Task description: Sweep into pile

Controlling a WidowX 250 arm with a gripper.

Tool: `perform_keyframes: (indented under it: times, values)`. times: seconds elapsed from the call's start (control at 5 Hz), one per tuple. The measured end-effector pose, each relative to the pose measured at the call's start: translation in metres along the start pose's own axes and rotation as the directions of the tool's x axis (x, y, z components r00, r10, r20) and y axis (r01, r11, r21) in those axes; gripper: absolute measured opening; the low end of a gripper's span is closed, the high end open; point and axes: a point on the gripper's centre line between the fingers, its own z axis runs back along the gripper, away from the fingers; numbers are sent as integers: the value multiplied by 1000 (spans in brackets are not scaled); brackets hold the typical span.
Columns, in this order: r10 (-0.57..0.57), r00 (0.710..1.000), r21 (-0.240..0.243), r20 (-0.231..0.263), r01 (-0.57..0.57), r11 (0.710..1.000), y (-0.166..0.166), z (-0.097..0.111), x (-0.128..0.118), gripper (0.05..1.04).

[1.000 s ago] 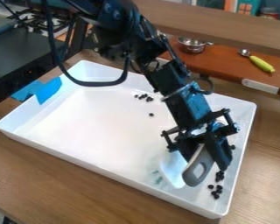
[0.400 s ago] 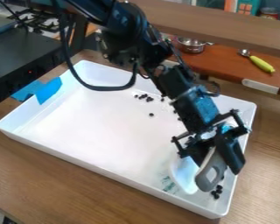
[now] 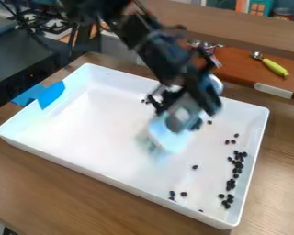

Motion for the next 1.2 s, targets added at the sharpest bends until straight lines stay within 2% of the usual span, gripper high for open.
perform_keyframes:
  times: [0.2,0.4,1.0,1.2]
  values:
    - [-12,1000,-38,12,13,999,1,40,0,468]
    - [9,1000,-47,3,-9,999,21,63,9,468]
    - [117,989,-31,88,-115,993,79,106,43,468]
    - [151,985,-38,89,-148,988,95,114,46,468]
